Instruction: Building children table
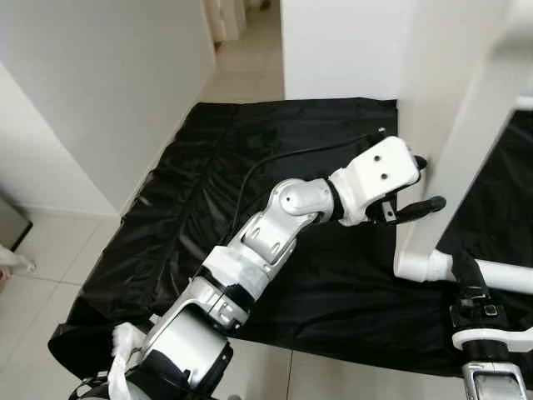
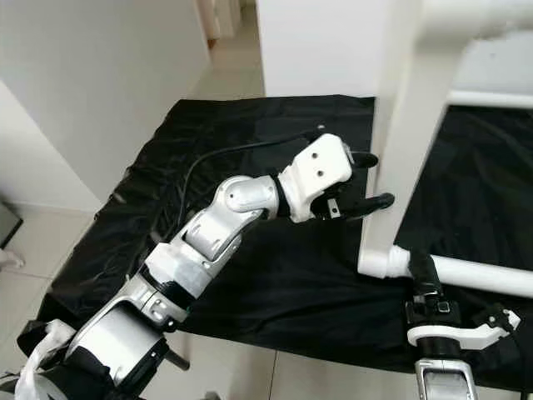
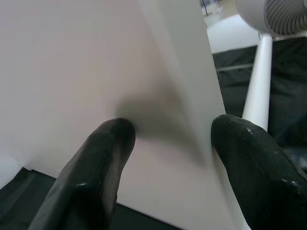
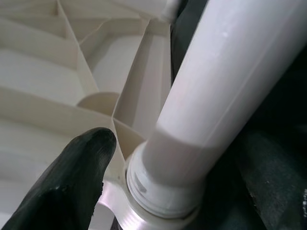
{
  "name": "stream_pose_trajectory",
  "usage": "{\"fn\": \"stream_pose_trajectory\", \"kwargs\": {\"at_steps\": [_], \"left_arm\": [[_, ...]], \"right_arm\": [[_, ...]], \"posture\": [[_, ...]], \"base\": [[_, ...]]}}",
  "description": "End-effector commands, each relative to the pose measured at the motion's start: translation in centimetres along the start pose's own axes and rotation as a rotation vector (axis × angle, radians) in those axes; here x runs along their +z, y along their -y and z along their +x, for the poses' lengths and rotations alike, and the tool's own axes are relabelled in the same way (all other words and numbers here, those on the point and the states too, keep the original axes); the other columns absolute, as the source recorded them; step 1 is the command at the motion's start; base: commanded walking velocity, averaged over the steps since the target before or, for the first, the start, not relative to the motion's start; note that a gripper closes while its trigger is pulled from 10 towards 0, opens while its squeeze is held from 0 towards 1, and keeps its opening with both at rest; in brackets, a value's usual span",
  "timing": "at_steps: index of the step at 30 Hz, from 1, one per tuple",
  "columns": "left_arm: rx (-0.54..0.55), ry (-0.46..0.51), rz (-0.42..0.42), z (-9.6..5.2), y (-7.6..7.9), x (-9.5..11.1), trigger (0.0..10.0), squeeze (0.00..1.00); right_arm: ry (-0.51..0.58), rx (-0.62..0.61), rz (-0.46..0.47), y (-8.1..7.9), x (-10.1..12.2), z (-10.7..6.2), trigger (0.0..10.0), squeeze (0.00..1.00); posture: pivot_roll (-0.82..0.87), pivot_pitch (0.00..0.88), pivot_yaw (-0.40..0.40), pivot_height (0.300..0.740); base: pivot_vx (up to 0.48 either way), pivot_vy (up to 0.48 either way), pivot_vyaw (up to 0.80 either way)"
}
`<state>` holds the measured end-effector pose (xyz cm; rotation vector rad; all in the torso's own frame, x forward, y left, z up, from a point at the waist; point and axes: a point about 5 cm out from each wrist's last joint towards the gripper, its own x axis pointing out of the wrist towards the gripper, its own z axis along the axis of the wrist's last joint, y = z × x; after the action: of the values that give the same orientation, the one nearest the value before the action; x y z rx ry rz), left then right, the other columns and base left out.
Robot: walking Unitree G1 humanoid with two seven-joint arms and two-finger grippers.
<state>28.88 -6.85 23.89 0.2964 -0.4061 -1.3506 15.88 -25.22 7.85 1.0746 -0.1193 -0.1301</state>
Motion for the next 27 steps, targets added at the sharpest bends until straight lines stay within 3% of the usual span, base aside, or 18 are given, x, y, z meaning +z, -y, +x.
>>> {"fn": "stream_pose_trajectory", "kwargs": {"at_steps": [1,2,6,9,13,27], "left_arm": [[0.035,-0.047,0.000,-0.3,-0.6,-0.8,10.0,0.00],[0.035,-0.047,0.000,-0.3,-0.6,-0.8,10.0,0.00],[0.036,-0.047,0.001,-0.3,-0.7,-0.8,10.0,0.00],[0.025,-0.047,0.002,-0.2,-0.5,-0.9,10.0,0.00],[0.024,-0.047,0.004,-0.2,-0.5,-0.9,10.0,0.00],[0.024,-0.047,0.004,-0.2,-0.5,-0.9,10.0,0.00]], "right_arm": [[0.044,0.118,0.174,-5.2,-9.0,-13.5,10.0,0.00],[0.002,0.163,0.165,-6.0,-9.3,-13.9,10.0,0.00],[-0.023,0.189,0.161,-6.5,-9.5,-14.2,10.0,0.00],[0.006,0.261,0.080,-7.7,-7.4,-13.5,10.0,0.00],[0.015,0.312,0.042,-8.4,-6.5,-12.8,10.0,0.00],[0.015,0.312,0.042,-8.4,-6.5,-12.8,10.0,0.00]], "posture": [[-0.09,0.092,0.236,0.740],[-0.09,0.092,0.236,0.740],[-0.09,0.092,0.236,0.740],[-0.10,0.094,0.246,0.740],[-0.09,0.093,0.244,0.740],[-0.09,0.093,0.244,0.740]], "base": [[0.000,0.000,0.00],[0.000,0.000,0.00],[0.000,0.000,0.00],[0.000,0.000,0.00],[0.000,0.000,0.00],[0.000,0.000,0.00]]}}
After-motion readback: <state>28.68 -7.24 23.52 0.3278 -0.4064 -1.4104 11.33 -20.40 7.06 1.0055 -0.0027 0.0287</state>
